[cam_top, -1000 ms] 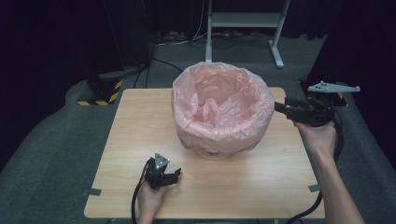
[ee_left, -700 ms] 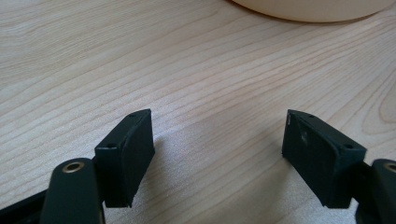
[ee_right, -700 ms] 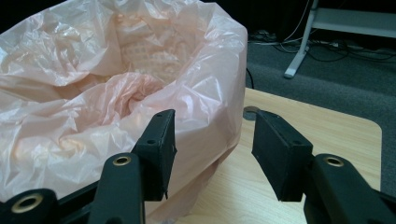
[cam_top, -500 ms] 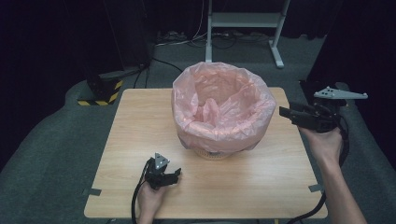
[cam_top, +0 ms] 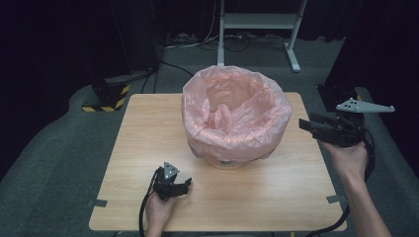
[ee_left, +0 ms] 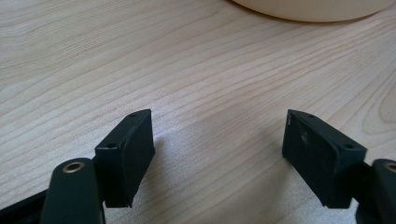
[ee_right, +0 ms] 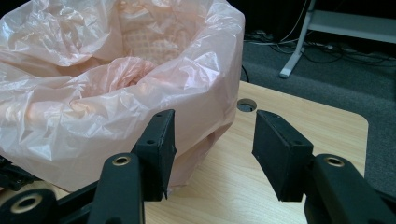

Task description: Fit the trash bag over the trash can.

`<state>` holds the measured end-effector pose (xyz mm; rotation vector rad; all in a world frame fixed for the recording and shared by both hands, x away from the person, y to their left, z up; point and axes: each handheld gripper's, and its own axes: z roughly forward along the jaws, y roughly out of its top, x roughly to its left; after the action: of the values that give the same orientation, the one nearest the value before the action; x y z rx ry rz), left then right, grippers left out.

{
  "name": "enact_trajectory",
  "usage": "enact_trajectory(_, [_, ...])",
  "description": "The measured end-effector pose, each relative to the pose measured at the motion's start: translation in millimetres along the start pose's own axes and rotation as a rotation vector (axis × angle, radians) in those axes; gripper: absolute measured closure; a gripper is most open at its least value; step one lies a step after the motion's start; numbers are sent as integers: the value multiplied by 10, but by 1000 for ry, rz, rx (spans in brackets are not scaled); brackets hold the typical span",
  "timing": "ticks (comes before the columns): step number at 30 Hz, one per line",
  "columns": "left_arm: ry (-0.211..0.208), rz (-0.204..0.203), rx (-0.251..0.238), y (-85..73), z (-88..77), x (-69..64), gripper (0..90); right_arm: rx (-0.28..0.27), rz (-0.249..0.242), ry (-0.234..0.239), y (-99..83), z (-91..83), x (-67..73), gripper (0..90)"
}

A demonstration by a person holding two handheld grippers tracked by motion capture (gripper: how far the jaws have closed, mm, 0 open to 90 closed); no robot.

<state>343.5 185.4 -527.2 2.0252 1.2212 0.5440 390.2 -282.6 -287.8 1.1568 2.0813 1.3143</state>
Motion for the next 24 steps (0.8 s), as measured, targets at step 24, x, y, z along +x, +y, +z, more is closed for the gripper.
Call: enact_trajectory(24, [2,1,0,-1,-2,-2,250,-38,72,27,-359,59,-148,488])
